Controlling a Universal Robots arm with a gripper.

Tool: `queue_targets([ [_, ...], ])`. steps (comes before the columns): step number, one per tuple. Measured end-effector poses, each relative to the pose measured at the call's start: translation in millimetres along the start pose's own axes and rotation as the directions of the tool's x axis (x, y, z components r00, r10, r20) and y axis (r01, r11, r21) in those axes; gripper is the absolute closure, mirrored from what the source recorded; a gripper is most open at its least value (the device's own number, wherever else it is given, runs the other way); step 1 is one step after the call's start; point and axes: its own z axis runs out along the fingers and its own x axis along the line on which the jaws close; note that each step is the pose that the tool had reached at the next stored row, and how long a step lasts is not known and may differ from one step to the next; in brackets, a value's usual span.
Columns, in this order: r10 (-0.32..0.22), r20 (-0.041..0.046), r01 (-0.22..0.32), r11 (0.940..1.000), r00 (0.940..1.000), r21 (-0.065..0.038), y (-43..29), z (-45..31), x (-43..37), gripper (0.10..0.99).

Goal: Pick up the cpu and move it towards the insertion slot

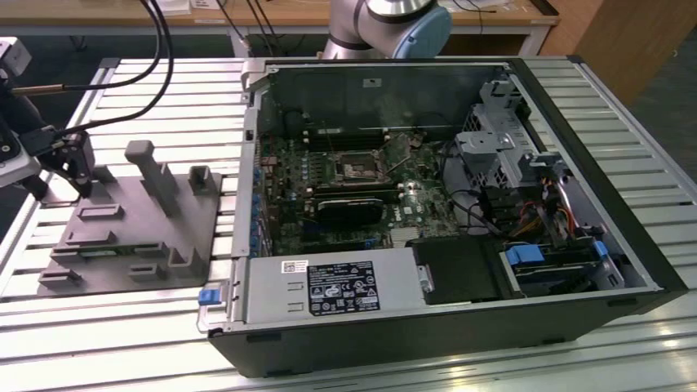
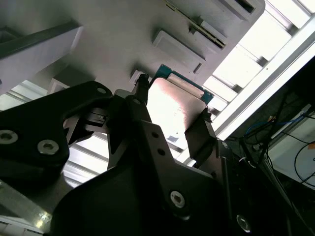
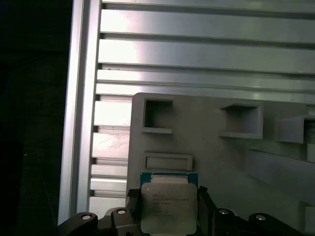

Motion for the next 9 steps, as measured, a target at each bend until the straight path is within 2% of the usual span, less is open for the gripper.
queue_targets([
  [9,0.000,-0.0001,0.000,1.0000,1.0000,0.000,0.6,-6.0,0.0,0.541],
])
